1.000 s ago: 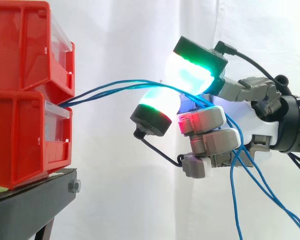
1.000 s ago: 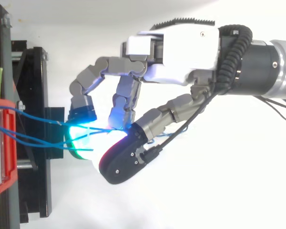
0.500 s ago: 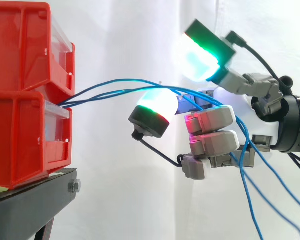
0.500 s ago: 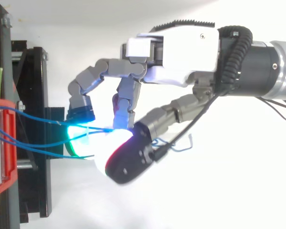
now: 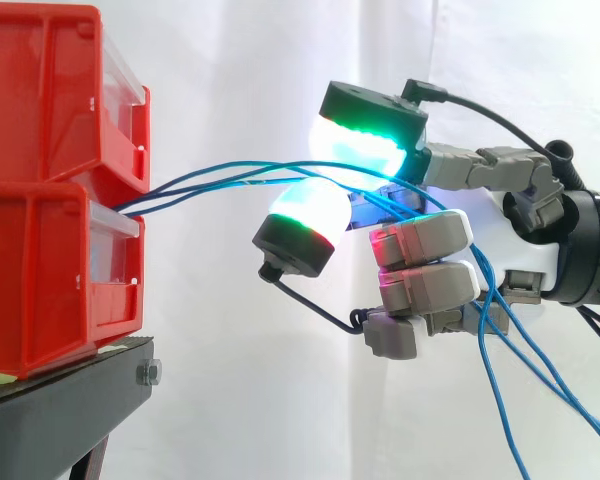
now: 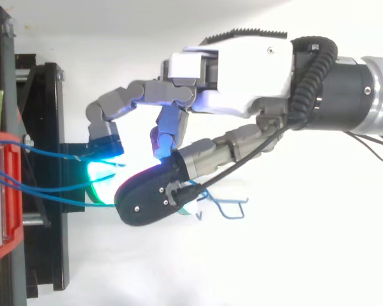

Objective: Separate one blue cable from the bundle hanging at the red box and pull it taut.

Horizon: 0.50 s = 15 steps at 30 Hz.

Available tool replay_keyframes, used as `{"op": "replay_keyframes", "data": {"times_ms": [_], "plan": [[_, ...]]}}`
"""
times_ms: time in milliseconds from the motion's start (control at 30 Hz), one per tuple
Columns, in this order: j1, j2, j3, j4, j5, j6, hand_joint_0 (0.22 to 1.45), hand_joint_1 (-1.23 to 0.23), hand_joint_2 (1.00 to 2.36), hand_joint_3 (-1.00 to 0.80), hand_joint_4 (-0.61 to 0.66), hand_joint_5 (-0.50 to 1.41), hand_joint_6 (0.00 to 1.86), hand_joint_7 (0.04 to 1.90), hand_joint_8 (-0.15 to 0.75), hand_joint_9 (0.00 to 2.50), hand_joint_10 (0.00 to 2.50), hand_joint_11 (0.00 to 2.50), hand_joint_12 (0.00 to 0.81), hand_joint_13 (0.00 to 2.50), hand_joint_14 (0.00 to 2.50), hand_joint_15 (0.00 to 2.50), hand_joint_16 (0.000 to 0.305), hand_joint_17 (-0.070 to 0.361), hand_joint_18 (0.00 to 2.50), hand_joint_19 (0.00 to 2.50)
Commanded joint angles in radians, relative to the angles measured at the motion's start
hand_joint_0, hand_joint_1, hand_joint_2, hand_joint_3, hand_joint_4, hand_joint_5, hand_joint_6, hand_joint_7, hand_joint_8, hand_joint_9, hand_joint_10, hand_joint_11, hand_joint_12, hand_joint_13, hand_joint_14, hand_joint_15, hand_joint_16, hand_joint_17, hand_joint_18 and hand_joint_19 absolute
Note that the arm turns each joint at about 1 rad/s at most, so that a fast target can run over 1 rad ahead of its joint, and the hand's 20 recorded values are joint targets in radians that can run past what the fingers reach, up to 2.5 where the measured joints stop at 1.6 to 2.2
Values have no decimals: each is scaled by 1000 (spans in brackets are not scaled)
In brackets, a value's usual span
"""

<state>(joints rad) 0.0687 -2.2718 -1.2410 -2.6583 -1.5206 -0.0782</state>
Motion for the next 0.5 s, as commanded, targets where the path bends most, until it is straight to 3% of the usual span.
{"op": "replay_keyframes", "data": {"times_ms": [0,133,200,300,367,467], "plan": [[0,0,0,0,0,0,659,-758,1022,-98,177,-87,524,1356,365,1381,26,1096,396,1396,28,1000,49,110,1127,749],[0,0,0,0,0,0,638,-815,1020,-207,160,-124,616,1293,346,1326,26,1142,396,1371,29,1012,48,108,1090,765],[0,0,0,0,0,0,608,-803,1014,-318,179,-145,708,1142,351,1324,25,1143,397,1368,28,1011,48,108,1091,766],[2,0,0,0,0,0,583,-661,1004,-438,178,-146,748,1102,361,1351,25,1130,401,1378,28,1007,48,109,1102,780],[2,0,0,-2,0,0,590,-489,1001,-487,169,-130,741,1123,362,1371,24,1110,400,1384,27,1008,48,109,1108,790],[2,0,0,-2,0,0,614,-416,1003,-465,171,-116,715,1123,348,1398,25,1108,388,1392,27,1003,48,107,1112,798]]}}
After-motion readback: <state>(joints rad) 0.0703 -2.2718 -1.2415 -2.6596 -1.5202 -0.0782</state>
